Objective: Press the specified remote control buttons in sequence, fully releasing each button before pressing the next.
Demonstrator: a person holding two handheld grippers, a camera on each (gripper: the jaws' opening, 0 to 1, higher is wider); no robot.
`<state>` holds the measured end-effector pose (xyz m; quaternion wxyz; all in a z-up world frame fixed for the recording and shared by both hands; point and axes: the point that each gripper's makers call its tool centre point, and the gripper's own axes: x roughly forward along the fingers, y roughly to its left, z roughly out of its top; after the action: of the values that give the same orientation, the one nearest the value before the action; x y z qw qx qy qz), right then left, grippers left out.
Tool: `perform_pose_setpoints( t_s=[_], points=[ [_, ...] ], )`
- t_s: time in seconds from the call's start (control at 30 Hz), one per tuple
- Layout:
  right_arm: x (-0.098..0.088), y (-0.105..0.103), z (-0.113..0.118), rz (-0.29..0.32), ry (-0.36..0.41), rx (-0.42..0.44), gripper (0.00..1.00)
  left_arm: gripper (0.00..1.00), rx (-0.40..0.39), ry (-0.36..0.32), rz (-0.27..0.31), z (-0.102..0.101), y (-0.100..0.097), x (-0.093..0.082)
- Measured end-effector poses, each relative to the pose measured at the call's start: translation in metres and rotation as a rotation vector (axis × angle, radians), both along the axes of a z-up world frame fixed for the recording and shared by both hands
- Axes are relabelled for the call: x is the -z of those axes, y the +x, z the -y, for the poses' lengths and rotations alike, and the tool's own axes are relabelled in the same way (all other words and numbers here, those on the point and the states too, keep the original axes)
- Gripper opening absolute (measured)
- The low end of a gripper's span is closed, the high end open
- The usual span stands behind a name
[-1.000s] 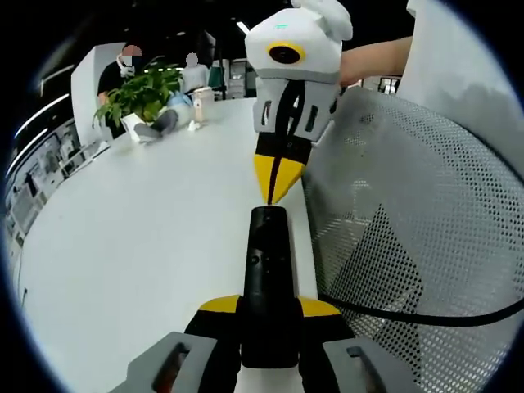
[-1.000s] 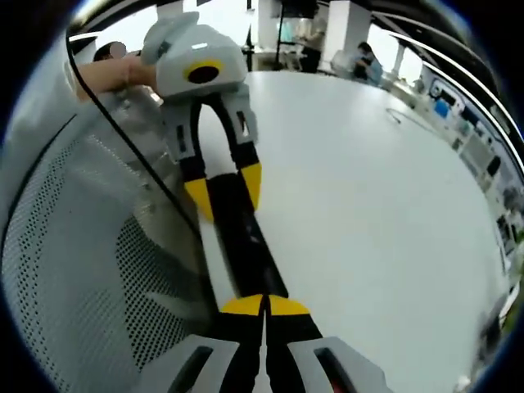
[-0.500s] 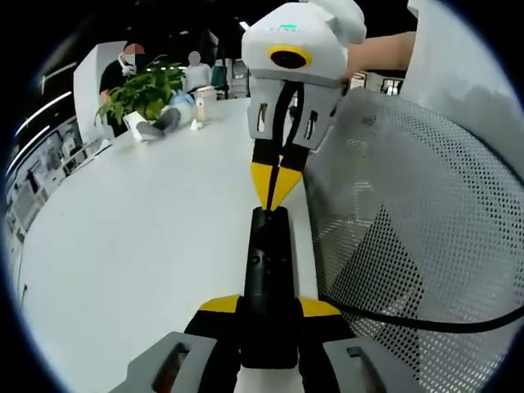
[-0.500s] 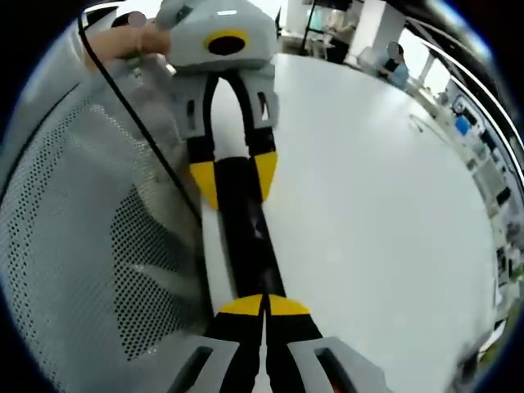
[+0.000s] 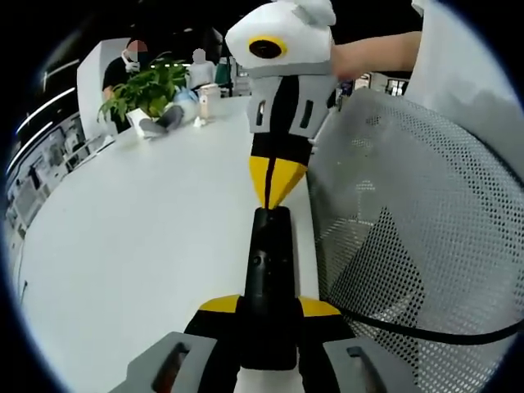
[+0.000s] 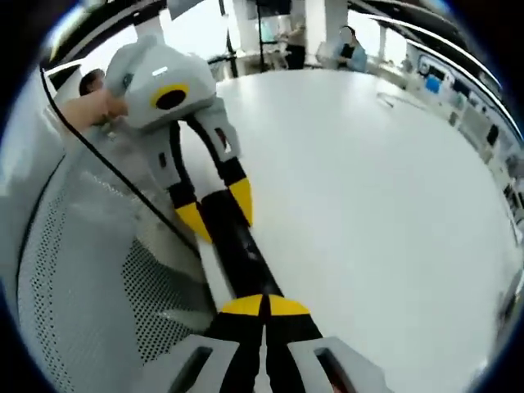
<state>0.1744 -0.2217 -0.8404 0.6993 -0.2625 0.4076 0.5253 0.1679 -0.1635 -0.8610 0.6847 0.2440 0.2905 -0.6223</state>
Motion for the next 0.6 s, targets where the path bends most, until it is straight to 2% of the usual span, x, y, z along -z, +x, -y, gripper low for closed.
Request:
perform_pose_setpoints(
  t_s=[0.07, 0.2, 0.3, 0.6],
  points=[
    [0.004, 0.001, 0.003, 0.028, -0.050, -0.040, 0.00, 0.24, 0.001, 0.001, 0.000, 0.000, 0.000, 0.000],
    [0.010, -0.004, -0.002, 0.006, -0.051, -0.066, 0.00, 0.24, 0.000, -0.001, 0.000, 0.000, -0.001, 0.000],
    [0.015, -0.006, 0.001, 0.027, -0.111, -0.122, 0.00, 0.24, 0.000, -0.001, 0.002, -0.001, -0.001, 0.000],
    [0.014, -0.005, -0.001, 0.011, -0.103, -0.112, 0.00, 0.24, 0.003, -0.001, 0.005, -0.001, -0.001, 0.000]
  ],
)
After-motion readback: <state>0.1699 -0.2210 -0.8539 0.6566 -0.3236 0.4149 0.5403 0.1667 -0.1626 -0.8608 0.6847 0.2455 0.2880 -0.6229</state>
